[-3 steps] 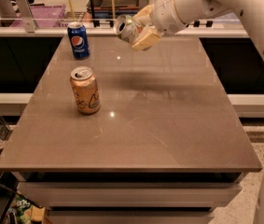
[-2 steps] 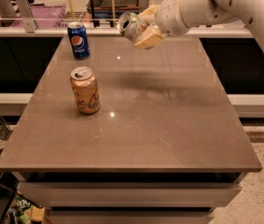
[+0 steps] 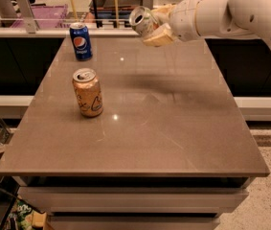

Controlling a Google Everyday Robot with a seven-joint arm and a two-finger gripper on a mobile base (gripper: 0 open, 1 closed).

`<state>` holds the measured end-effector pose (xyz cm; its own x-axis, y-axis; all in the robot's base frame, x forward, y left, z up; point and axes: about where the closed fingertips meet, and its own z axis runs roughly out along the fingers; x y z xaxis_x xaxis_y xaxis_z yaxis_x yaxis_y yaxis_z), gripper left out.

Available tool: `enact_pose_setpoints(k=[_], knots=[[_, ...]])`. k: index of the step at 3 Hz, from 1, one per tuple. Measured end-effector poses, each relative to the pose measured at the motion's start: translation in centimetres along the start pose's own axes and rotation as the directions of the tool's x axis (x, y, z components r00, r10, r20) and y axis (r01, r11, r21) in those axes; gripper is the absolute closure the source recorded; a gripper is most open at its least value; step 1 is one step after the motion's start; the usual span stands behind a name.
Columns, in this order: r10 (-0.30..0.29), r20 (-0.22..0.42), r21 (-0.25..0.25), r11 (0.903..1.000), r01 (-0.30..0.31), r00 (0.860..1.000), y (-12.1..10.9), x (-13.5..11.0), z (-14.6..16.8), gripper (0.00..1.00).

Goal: Place 7up can upright

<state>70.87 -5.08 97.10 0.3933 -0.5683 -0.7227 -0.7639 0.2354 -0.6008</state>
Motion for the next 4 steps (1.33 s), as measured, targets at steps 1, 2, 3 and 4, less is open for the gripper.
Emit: enact_pose_setpoints(k=[1,2,3,4], knots=[[0.0,0.0,0.0,1.0,0.0,1.0,0.0,0.0,0.0,1.0],[0.015,0.055,-0.004,0.9999,-0.014,0.998,0.3,-0.3,-0.3,1.0],[0.051,0.161,0.004,0.9986,-0.052,0.986,0.8,-0.4,-1.1,1.0],[0.096,0.233,-0.006,0.9952,-0.098,0.968,1.4,-0.7,-2.1,1.0]])
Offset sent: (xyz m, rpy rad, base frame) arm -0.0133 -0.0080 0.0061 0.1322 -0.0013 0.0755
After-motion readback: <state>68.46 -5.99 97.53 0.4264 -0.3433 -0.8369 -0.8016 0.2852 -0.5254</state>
